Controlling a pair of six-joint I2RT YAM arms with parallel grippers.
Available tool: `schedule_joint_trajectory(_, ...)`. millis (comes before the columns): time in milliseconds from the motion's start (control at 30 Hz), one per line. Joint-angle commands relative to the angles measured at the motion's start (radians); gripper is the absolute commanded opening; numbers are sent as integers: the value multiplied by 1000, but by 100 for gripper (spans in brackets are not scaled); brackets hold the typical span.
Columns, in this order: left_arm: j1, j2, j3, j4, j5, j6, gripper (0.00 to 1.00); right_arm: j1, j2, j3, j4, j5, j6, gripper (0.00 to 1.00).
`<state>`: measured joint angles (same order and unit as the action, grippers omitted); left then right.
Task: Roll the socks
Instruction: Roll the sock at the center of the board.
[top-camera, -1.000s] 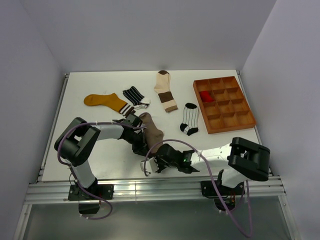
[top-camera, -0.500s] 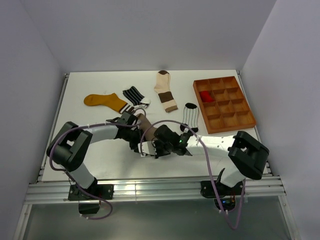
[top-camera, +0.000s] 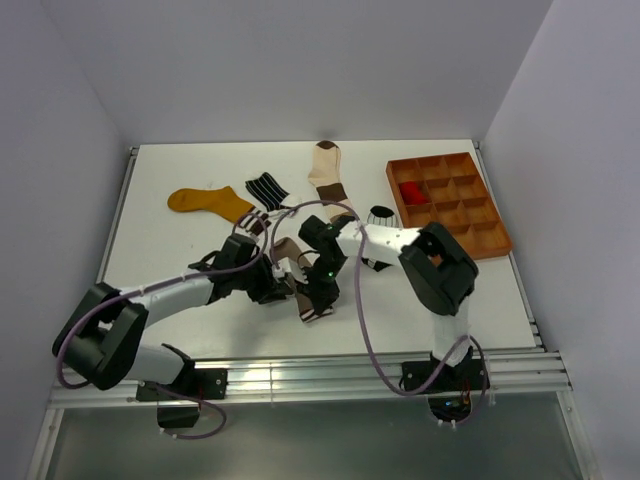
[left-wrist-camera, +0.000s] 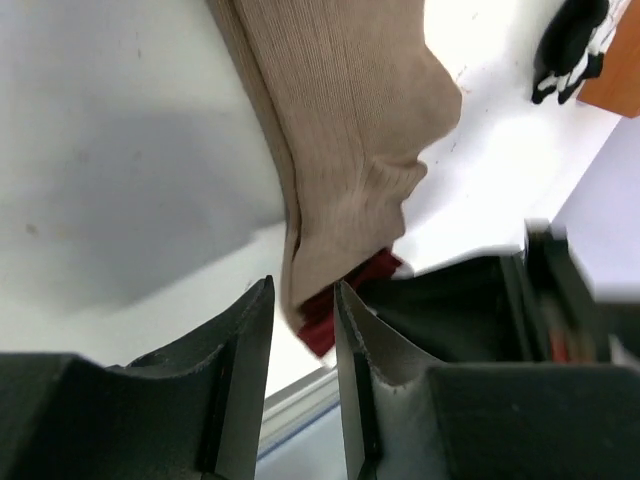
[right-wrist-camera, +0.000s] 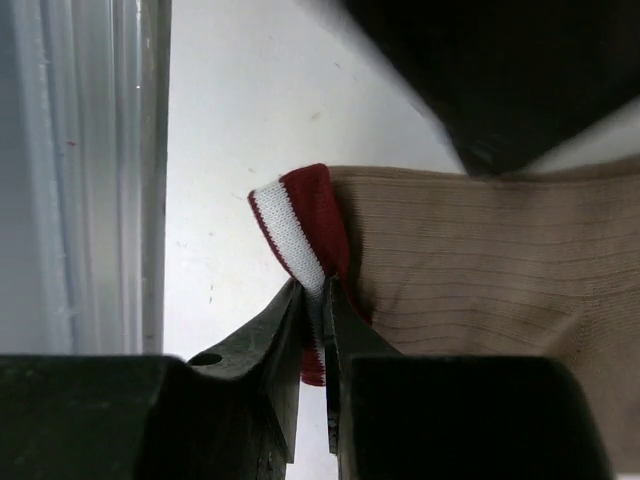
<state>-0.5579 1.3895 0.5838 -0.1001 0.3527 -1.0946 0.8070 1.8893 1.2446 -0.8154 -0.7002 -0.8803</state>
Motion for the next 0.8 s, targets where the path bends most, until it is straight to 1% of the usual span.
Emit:
schedule_joint_trajectory(0,-40,-86,-36,91,-135,-8,37,-67,118,119,-261,-166,-71,9)
schedule_joint_trajectory(133,-131,-171,-113,219,-259,-33,39,-123,224,223,-413,-252,-114,8)
schedule_joint_trajectory(233,-183,-204,-151,295,-340,-24,40,-152,286,283,-467,-271,-98,8)
schedule_joint_trajectory(300,-209,-205,-147,313,-377,15,41,-160,301,300,-470,-274,-73,8)
schedule_joint_trajectory(400,-246,-169,-127,364,-403,82,39,-166,324,314,-450,-257,-26,8)
schedule_joint_trajectory(533,-295,-112,-118,436,-409,162,39,-167,341,326,-429,-245,20,8)
schedule_joint_trajectory(667,-309,-67,-150,583,-364,219,39,-167,356,337,-423,-243,58,7)
schedule_joint_trajectory(767,-315,-27,-171,655,-322,242,39,-167,369,345,-410,-240,81,7)
